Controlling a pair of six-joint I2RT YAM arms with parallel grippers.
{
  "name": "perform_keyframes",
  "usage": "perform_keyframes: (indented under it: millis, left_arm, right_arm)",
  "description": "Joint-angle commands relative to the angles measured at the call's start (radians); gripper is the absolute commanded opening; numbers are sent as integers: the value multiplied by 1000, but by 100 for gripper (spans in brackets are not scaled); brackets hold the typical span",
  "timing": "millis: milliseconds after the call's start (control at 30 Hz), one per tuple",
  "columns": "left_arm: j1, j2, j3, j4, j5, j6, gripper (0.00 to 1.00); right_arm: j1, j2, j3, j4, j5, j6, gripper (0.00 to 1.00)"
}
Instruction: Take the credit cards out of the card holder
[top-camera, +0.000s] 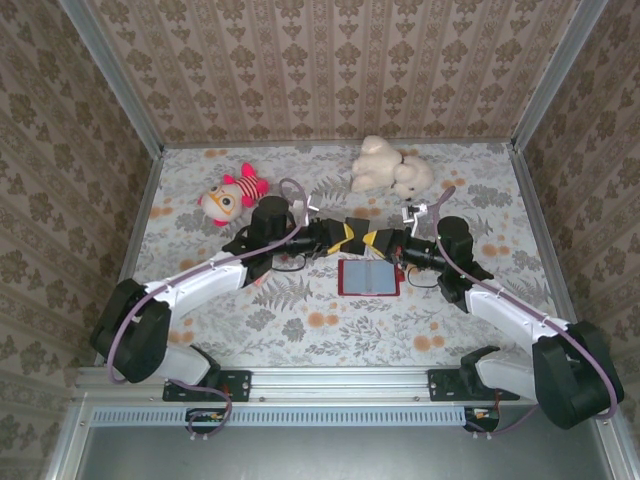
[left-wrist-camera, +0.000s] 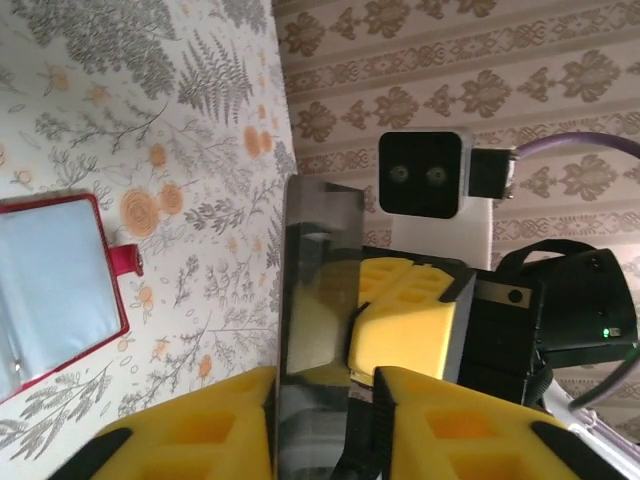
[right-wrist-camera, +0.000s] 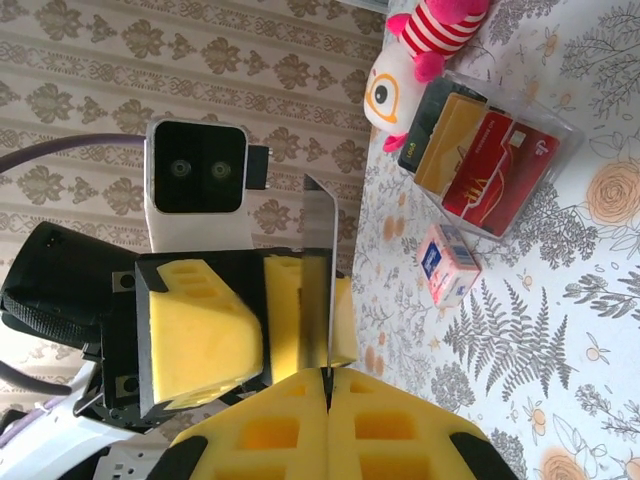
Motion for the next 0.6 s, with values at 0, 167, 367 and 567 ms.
perform_keyframes:
  millis: [0, 167, 367, 567]
  left_arm:
    - [-3, -32, -13, 97, 31, -37, 24]
    - [-2, -46, -17, 95, 19, -31, 6]
    - [18, -82, 33, -158, -27, 118, 0]
    - [56, -128, 167, -692, -265, 494, 0]
  right_arm:
    - [6, -29, 10, 18, -36, 23, 0]
    - [6, -44, 19, -27, -45, 17, 0]
    - [6, -81, 115, -402, 57, -129, 42]
    - [0, -91, 256, -794, 270, -343, 82]
